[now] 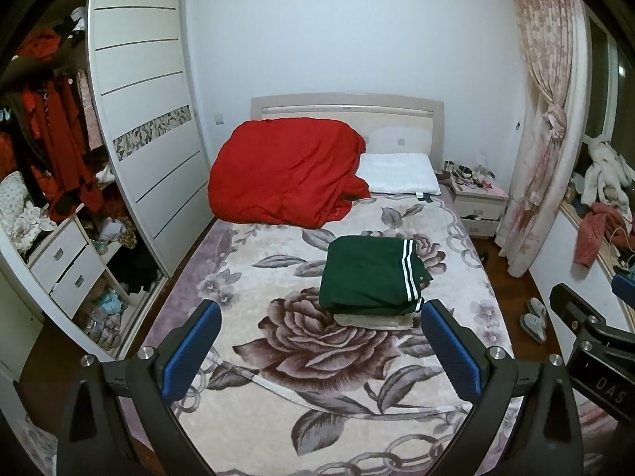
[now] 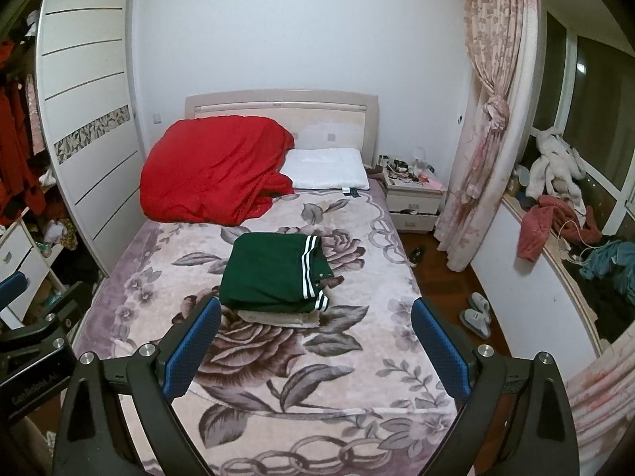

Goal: Fold large clothes

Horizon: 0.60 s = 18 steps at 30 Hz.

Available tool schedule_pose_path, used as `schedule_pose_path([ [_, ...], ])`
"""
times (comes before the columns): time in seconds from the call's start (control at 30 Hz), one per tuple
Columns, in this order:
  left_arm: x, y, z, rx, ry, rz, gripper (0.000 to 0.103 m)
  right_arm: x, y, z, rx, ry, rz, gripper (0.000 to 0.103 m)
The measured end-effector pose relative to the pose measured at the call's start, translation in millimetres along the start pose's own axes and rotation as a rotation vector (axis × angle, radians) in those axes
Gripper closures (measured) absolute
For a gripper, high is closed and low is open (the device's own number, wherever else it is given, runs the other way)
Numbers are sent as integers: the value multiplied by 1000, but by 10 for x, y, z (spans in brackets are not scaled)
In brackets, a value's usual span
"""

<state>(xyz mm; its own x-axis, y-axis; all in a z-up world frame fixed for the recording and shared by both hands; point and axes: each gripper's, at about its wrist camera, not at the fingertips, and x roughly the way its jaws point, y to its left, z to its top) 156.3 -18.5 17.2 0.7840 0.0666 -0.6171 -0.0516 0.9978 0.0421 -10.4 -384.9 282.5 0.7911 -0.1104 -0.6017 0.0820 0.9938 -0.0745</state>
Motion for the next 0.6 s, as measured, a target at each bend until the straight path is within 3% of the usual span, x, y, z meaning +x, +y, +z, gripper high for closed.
schedule_pose_path([
  [0.6, -51, -27, 21, -1, -17, 7, 0, 0, 42, 31, 4, -12, 1, 4],
])
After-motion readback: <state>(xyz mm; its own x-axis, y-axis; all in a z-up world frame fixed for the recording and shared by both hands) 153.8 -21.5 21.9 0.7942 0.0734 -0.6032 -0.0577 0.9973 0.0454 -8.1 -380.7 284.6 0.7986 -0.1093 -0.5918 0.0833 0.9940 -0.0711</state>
